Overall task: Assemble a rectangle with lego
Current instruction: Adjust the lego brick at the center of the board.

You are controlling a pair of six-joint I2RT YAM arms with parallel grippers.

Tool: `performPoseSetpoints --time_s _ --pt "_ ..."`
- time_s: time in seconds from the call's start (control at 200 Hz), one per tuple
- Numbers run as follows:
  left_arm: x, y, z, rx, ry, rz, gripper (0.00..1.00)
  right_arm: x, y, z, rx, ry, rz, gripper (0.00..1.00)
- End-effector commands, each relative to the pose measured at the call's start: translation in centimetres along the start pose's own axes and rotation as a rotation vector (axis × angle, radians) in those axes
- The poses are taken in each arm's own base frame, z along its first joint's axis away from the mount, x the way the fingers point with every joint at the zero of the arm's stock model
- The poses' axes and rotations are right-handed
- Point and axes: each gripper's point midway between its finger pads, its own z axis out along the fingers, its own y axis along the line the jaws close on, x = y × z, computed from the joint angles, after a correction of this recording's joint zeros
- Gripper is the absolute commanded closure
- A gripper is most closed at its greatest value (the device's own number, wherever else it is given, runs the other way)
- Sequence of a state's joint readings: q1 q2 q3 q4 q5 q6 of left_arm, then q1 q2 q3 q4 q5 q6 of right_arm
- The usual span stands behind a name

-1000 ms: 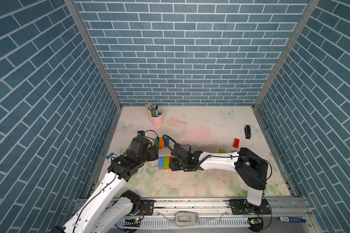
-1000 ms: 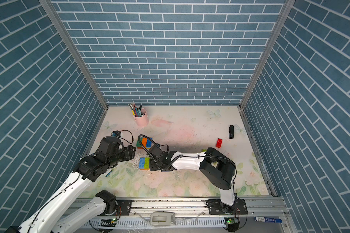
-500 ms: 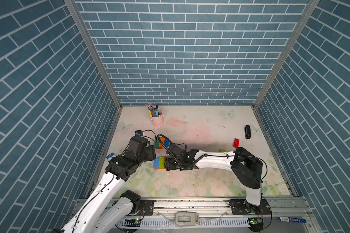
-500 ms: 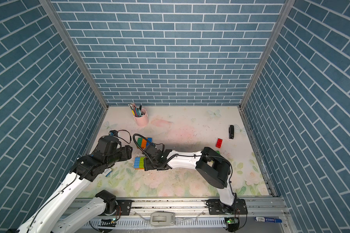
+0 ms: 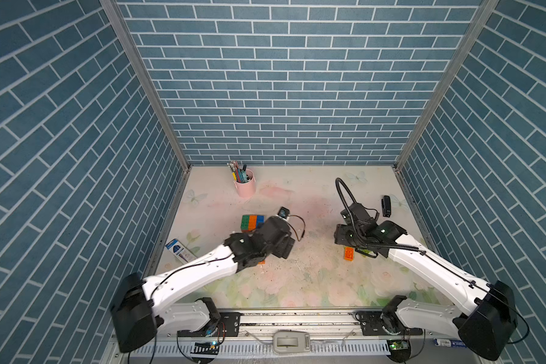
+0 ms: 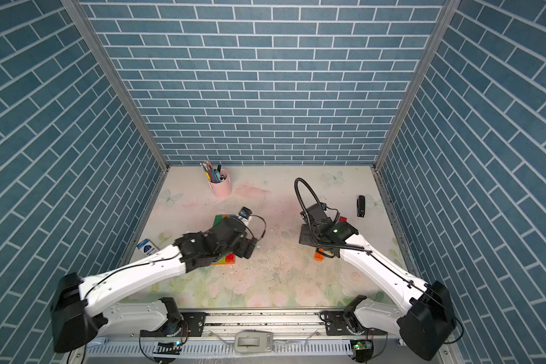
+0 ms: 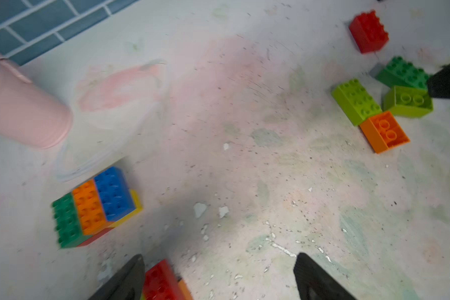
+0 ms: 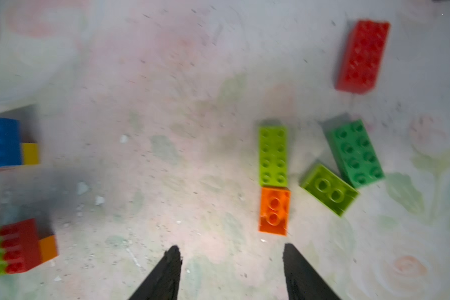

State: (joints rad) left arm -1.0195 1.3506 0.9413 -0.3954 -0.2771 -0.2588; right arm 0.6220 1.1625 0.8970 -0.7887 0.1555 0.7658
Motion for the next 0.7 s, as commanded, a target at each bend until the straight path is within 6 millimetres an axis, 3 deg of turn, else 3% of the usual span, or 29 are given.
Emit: performPoseSetpoints --time_s 0.0,0.09,0.225,0.355,0.45,0.695 --pt "-2.4 -3.7 1.1 0.082 -0.129 0.045 0.09 2.8 -3.2 1.3 0.092 0.155 -0.009 0.36" --pt "-2.6 -6.1 2.0 0.184 -0.157 0.041 0.09 2.9 -3.1 3.2 0.109 0.204 -0.015 0.34" --pt "-3.0 -6.9 2.5 0.218 -0.194 0.092 0.07 2.4 -2.1 5.5 0.065 0.228 0.009 0.35" --pt "-3.0 -6.4 3.1 0.227 -0.189 0.088 0.07 2.5 -1.5 7.3 0.05 0.264 0.026 0.37" --pt "-3.2 -5.9 3.4 0.245 -0.182 0.034 0.11 3.2 -2.2 8.4 0.08 0.291 0.05 0.43" --pt "-3.9 -4.1 4.4 0.305 -0.145 -0.172 0.23 4.0 -2.5 9.5 0.073 0.298 0.067 0.57"
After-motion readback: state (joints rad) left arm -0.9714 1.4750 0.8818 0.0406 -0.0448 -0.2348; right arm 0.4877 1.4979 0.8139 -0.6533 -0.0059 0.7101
